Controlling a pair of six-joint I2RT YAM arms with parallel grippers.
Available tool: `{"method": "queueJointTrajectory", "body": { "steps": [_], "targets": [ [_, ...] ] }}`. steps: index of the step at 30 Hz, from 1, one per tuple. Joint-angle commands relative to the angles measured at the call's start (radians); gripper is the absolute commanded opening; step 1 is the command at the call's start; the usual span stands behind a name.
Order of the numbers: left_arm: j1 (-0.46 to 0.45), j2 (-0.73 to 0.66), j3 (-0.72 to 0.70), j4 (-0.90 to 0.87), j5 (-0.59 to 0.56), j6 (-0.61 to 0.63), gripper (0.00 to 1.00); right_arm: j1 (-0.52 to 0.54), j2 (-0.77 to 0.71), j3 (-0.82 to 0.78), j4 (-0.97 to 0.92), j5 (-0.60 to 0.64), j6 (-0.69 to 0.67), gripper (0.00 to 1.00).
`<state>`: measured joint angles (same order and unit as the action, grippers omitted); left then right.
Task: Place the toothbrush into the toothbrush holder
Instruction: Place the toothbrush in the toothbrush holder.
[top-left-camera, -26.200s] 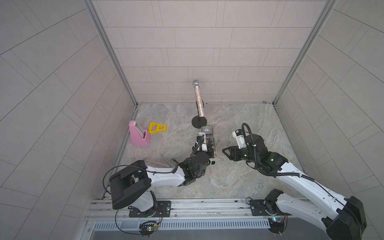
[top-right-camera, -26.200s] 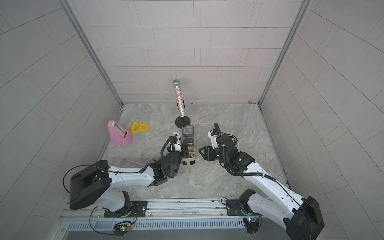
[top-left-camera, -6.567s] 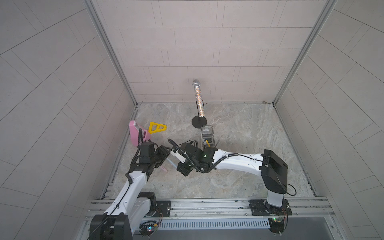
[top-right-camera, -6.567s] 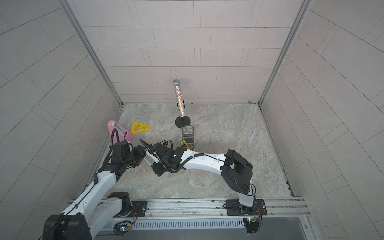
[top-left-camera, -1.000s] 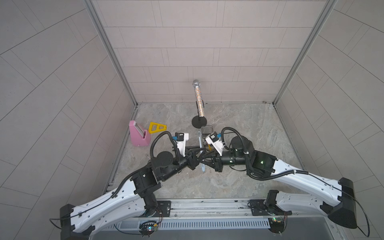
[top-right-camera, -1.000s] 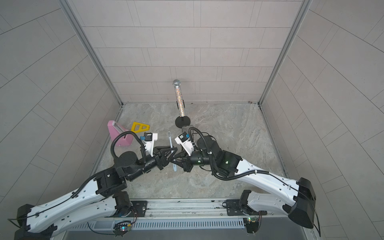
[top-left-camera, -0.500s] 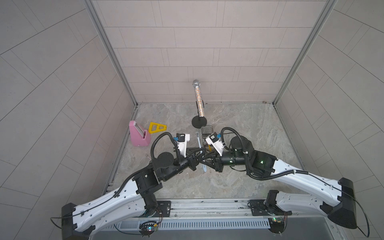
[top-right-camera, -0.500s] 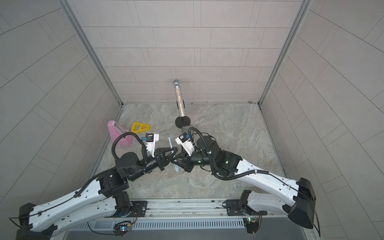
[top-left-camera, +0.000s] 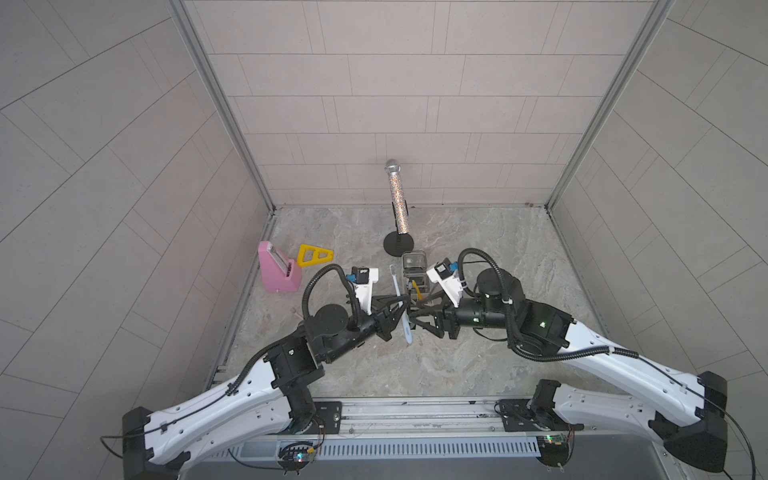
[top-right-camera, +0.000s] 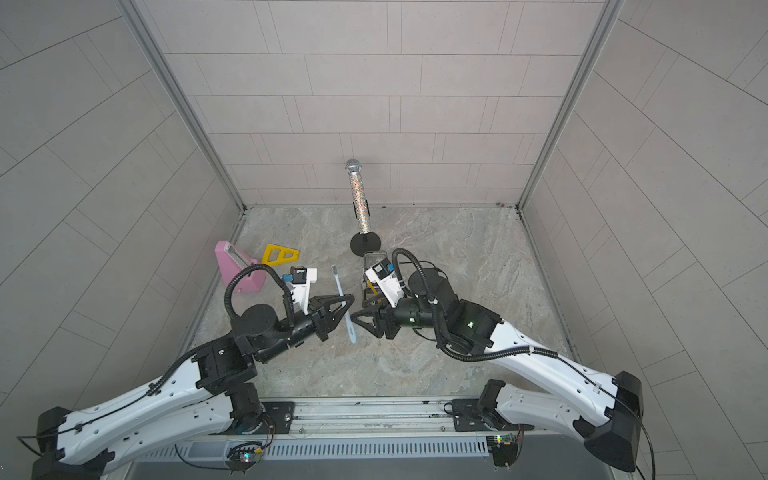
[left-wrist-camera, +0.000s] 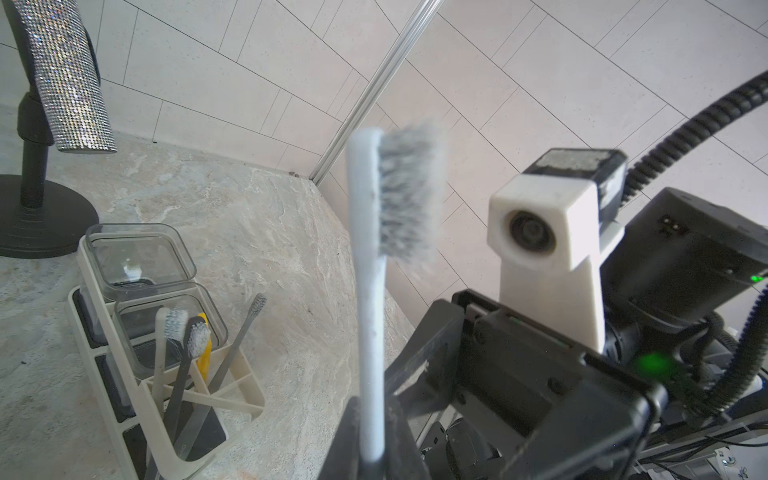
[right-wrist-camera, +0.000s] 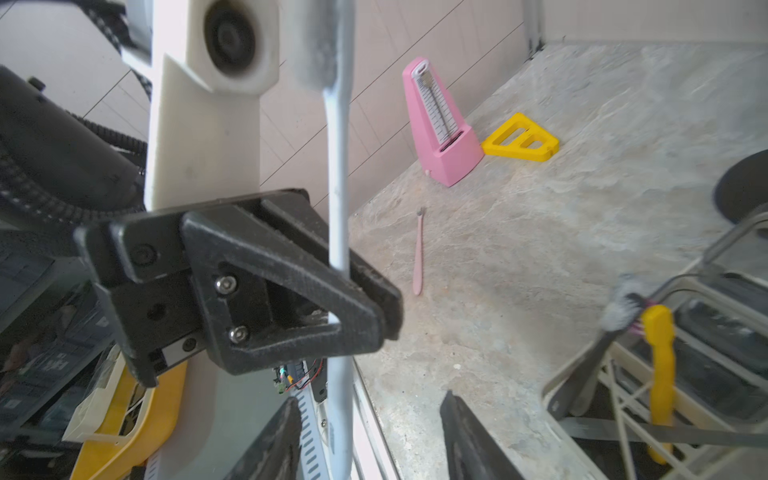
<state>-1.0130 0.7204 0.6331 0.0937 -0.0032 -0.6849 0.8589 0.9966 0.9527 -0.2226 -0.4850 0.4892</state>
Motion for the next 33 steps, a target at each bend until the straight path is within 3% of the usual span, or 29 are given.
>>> {"method": "queueJointTrajectory", "body": {
  "steps": [1,7,20,23,28,33],
  "targets": [
    [-0.001,0.000,0.013,-0.007,0.006,0.011,0.01,-0.071,-0.025,0.059,-0.037,-0.038,-0.017,0.58],
    [-0.001,0.046,0.019,0.022,0.047,0.001,0.01,-0.109,0.134,0.210,-0.071,-0.131,-0.004,0.61],
    [-0.001,0.092,0.029,0.049,0.090,-0.010,0.01,-0.109,0.270,0.262,0.007,-0.206,0.023,0.56],
    [-0.001,0.103,0.026,0.057,0.097,-0.011,0.01,-0.109,0.294,0.281,0.014,-0.216,0.025,0.50],
    [-0.001,0.092,0.024,0.048,0.093,-0.010,0.01,-0.108,0.312,0.288,0.024,-0.217,0.026,0.29],
    [-0.002,0.075,0.021,0.027,0.084,-0.005,0.01,-0.109,0.303,0.263,0.034,-0.207,0.029,0.15]
  ]
}}
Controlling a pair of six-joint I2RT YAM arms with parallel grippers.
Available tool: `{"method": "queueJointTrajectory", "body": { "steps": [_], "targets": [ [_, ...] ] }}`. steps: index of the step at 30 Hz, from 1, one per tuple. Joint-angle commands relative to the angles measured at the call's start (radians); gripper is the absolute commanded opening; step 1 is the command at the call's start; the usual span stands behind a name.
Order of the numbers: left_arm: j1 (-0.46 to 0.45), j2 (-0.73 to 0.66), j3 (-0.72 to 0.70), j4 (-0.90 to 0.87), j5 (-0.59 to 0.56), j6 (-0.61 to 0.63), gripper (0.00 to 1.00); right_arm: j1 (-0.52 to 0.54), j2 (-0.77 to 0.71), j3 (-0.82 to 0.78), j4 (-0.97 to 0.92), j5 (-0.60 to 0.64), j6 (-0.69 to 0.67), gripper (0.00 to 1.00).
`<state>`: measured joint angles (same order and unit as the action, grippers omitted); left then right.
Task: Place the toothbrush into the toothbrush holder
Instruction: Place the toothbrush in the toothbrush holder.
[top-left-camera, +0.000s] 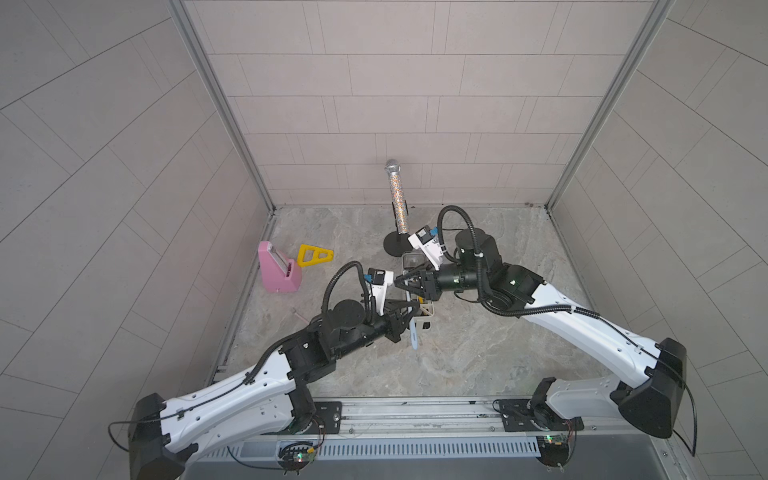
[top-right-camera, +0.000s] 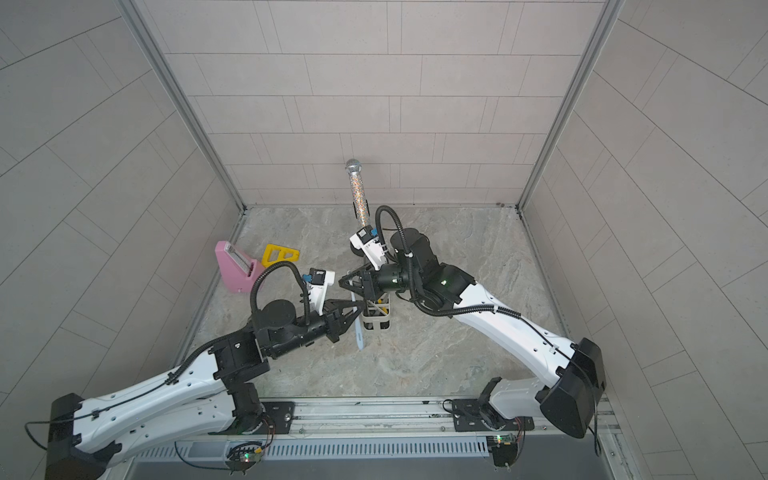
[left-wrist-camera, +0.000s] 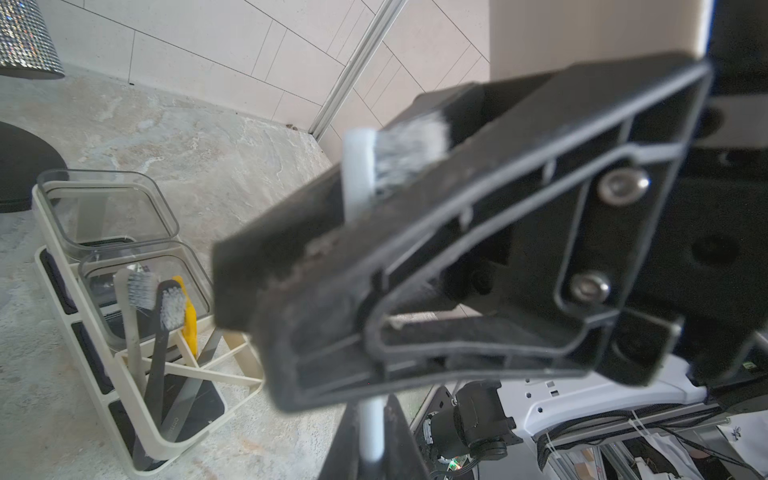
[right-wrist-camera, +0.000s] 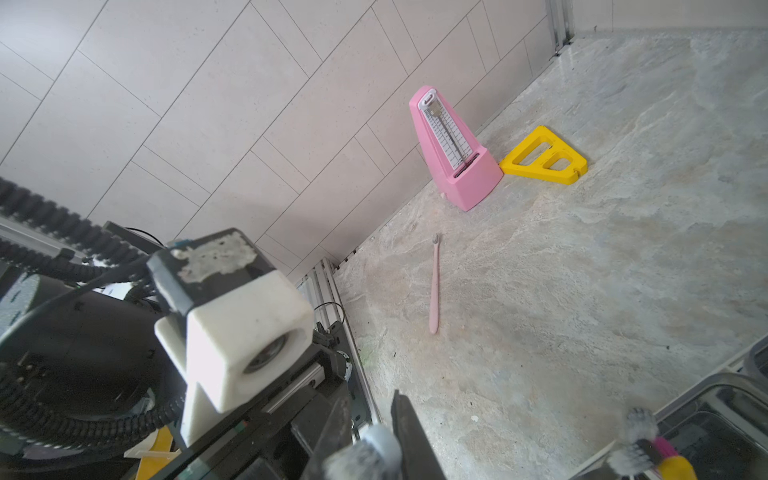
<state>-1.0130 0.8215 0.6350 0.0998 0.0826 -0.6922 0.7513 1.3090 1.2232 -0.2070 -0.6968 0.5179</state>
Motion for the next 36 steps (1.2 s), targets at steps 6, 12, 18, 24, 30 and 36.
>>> {"method": "queueJointTrajectory", "body": {
  "steps": [6,12,18,24,30,36],
  "targets": [
    [0.000,-0.039,0.021,-0.014,-0.030,0.011,0.09,-0.001,-0.038,-0.030,0.004,0.037,-0.025,0.10],
    [-0.001,-0.038,0.032,-0.040,-0.042,0.014,0.29,-0.001,-0.062,-0.065,-0.015,0.080,-0.048,0.08],
    [-0.001,-0.038,0.042,-0.072,-0.061,0.020,0.45,-0.001,-0.077,-0.082,-0.049,0.131,-0.093,0.08],
    [-0.001,-0.135,0.046,-0.179,-0.157,0.053,0.48,-0.006,-0.110,-0.100,-0.091,0.242,-0.188,0.09],
    [0.002,-0.240,0.061,-0.323,-0.272,0.090,0.48,-0.011,-0.138,-0.126,-0.019,0.353,-0.277,0.09],
    [0.001,-0.272,0.054,-0.359,-0.321,0.102,0.48,-0.016,-0.153,-0.235,0.237,0.469,-0.322,0.09]
  ]
}}
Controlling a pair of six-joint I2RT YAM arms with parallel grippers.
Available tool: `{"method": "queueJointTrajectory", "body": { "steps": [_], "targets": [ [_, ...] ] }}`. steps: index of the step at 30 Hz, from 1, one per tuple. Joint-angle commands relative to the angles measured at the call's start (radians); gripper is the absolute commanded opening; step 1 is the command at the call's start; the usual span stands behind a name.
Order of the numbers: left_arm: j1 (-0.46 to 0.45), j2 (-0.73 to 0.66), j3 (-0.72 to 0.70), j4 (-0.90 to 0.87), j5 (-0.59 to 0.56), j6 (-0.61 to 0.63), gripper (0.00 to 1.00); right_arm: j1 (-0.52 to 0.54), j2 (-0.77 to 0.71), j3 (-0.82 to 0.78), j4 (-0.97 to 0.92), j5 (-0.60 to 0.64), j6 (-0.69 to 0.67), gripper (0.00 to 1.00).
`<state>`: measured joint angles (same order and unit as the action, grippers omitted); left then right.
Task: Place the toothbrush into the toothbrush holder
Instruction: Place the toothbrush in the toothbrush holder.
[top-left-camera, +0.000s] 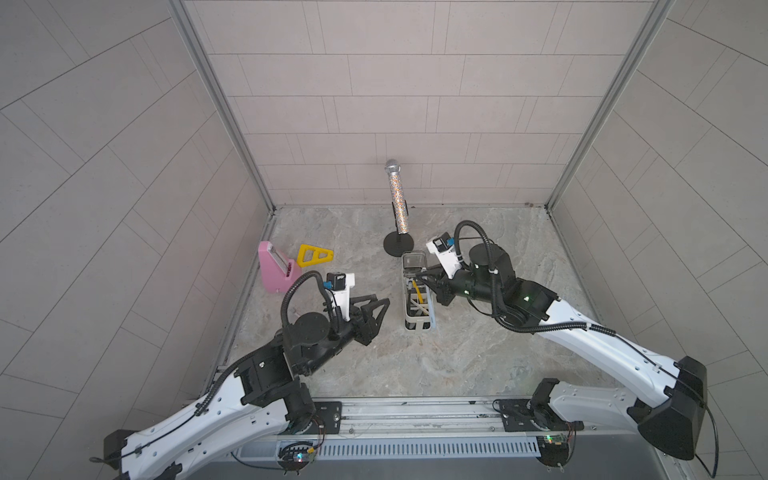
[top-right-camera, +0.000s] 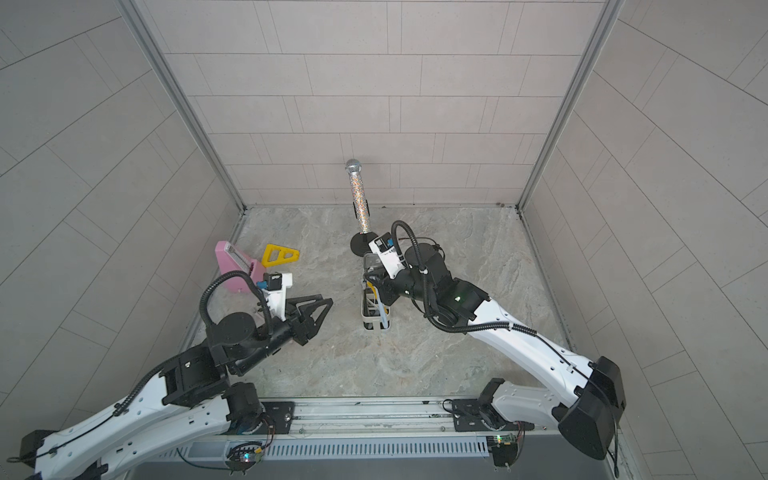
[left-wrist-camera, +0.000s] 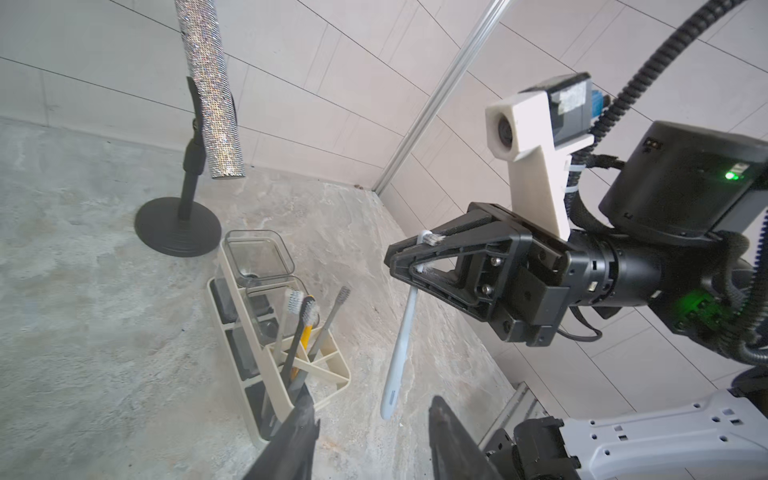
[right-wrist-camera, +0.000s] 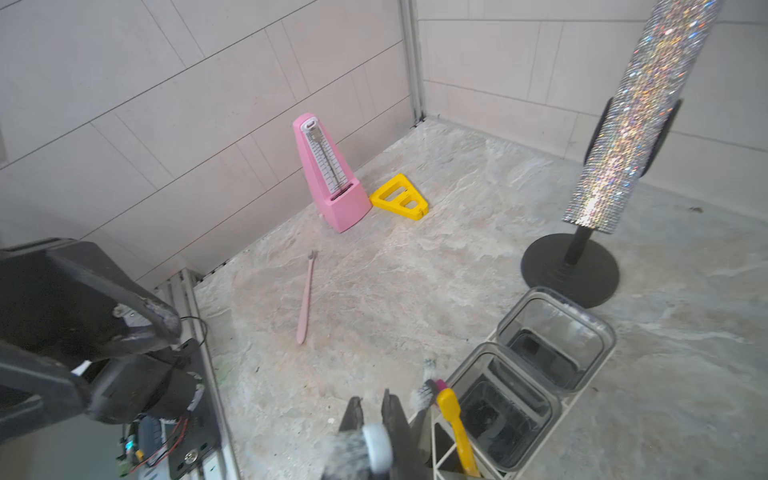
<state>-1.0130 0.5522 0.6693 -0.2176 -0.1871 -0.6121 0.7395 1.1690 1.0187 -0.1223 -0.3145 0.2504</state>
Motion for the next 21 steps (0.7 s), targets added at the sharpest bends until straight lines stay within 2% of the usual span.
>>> {"method": "queueJointTrajectory", "body": {
  "steps": [1,11,21],
  "targets": [
    [0.001,0.001,0.019,-0.040,-0.054,0.023,0.48,-0.006,-0.007,-0.047,0.198,0.098,-0.057,0.09],
    [0.002,0.042,0.005,0.001,-0.057,0.033,0.48,-0.009,0.057,-0.175,0.565,0.204,-0.030,0.09],
    [0.001,0.057,0.009,-0.012,-0.078,0.061,0.48,-0.009,0.115,-0.266,0.713,0.213,0.009,0.09]
  ]
}}
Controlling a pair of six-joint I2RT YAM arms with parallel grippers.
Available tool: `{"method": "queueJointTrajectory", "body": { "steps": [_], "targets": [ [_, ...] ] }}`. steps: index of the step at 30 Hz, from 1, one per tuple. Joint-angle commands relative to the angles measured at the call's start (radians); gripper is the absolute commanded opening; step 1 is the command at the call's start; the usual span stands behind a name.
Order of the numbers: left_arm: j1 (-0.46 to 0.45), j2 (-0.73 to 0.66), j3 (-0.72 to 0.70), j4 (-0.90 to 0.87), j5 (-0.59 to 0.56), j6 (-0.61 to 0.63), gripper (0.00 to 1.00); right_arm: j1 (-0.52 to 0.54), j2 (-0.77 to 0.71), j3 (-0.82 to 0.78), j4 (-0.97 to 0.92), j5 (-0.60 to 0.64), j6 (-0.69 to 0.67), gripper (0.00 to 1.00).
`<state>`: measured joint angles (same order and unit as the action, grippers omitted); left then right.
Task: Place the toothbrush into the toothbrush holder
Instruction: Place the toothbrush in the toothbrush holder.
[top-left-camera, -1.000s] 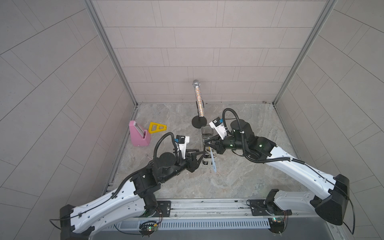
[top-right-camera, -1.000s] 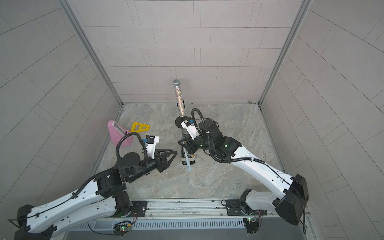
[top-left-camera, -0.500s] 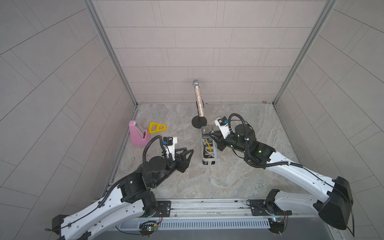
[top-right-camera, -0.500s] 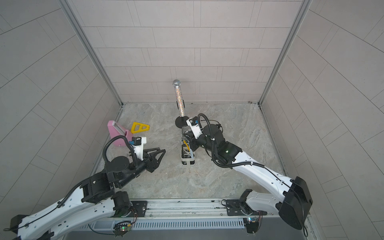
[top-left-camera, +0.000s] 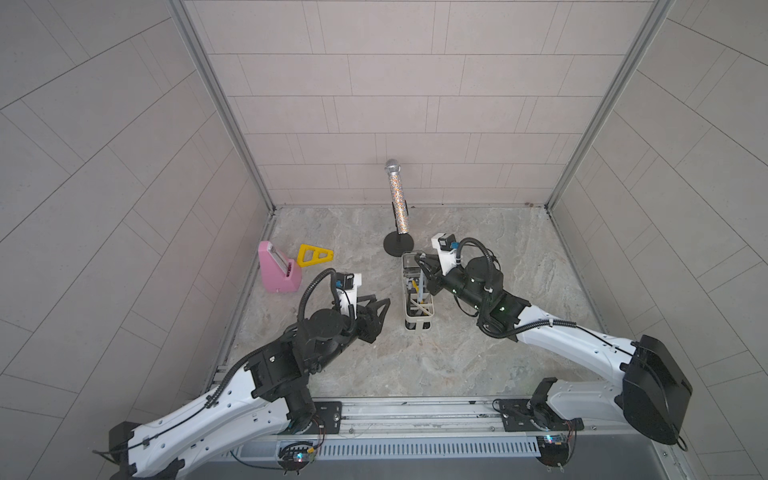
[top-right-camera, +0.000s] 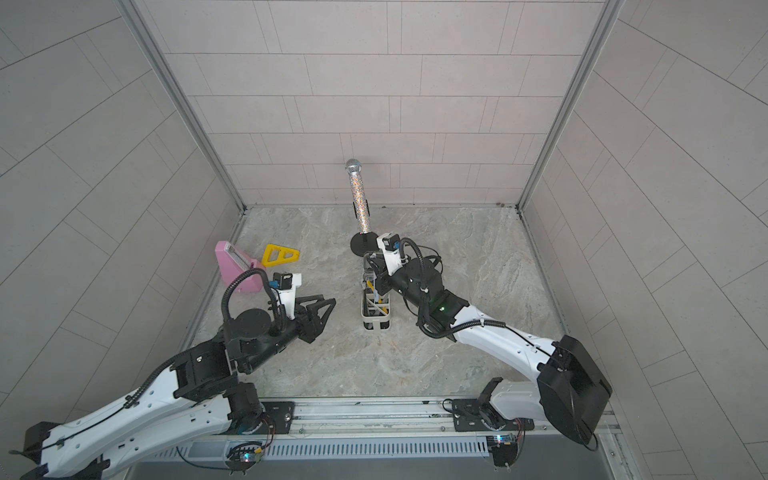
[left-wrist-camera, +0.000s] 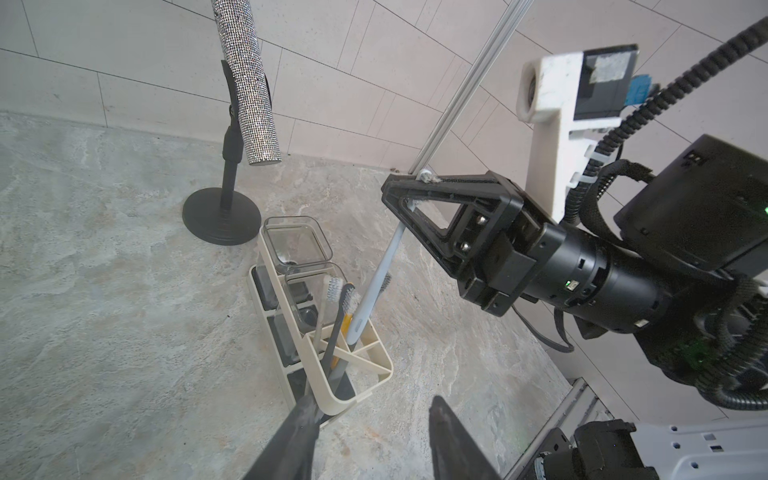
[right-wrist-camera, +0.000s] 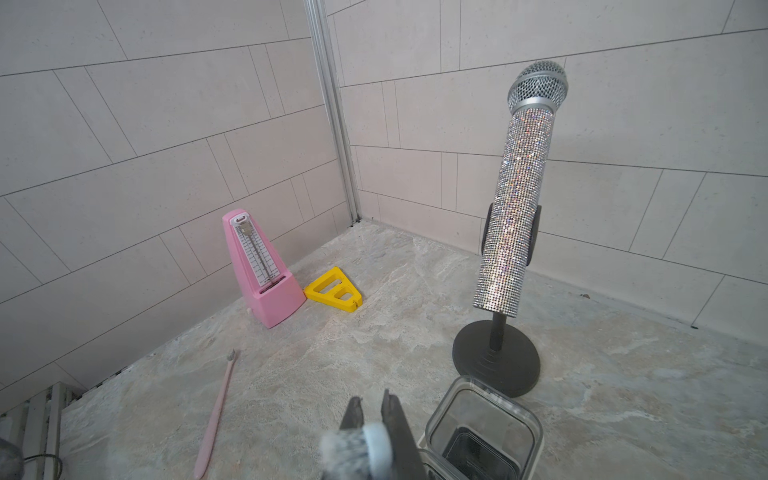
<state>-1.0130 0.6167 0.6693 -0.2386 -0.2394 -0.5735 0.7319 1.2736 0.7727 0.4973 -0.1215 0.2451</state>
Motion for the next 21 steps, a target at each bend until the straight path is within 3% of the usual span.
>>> {"method": "queueJointTrajectory", "body": {
  "steps": [1,21],
  "targets": [
    [0.001,-0.009,0.008,0.009,-0.027,0.023,0.48,-0.002,0.012,-0.027,0.104,0.022,0.018,0.08],
    [0.001,-0.020,-0.003,0.012,-0.022,0.025,0.48,0.008,0.036,-0.126,0.208,0.079,-0.017,0.08]
  ]
}}
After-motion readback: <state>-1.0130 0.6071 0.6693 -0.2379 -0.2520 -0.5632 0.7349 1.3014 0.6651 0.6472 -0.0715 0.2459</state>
